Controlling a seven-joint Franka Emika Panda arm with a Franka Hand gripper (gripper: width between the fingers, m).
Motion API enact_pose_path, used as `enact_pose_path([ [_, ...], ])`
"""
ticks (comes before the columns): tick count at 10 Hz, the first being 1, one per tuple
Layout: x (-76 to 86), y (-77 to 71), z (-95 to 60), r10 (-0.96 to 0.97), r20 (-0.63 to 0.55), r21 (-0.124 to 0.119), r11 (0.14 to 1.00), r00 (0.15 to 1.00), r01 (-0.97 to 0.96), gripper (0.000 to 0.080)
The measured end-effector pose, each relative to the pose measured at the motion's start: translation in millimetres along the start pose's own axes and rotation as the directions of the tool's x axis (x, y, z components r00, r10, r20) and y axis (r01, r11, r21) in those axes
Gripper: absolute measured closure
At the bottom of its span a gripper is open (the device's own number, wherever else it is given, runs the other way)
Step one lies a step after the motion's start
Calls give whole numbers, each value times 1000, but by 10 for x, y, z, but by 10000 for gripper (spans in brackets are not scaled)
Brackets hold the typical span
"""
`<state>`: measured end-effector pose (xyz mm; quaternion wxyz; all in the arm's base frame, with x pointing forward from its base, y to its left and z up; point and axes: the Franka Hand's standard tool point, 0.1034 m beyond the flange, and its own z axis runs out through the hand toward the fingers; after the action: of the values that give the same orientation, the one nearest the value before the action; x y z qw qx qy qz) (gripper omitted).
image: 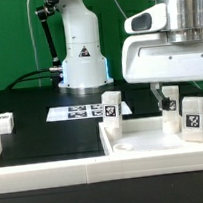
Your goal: Assemble square table
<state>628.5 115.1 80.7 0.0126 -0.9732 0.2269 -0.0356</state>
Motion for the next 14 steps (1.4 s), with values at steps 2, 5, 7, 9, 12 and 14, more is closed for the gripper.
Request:
enact_pose_path([
  [2, 7, 14, 4, -25, 0, -1, 1000, 1000, 25, 266],
  [5, 7, 14, 4, 4, 0, 0, 1000, 1000, -4, 511],
  [7, 6, 14, 4, 51, 1, 0, 999, 999, -51, 511],
  [9, 3, 13, 7, 201, 1, 0, 980, 980, -201, 511],
  [12, -28, -8, 16, 488, 1, 6, 873, 873, -488, 509],
  [14, -25, -14, 24, 626, -7, 22, 779, 780, -626, 509],
])
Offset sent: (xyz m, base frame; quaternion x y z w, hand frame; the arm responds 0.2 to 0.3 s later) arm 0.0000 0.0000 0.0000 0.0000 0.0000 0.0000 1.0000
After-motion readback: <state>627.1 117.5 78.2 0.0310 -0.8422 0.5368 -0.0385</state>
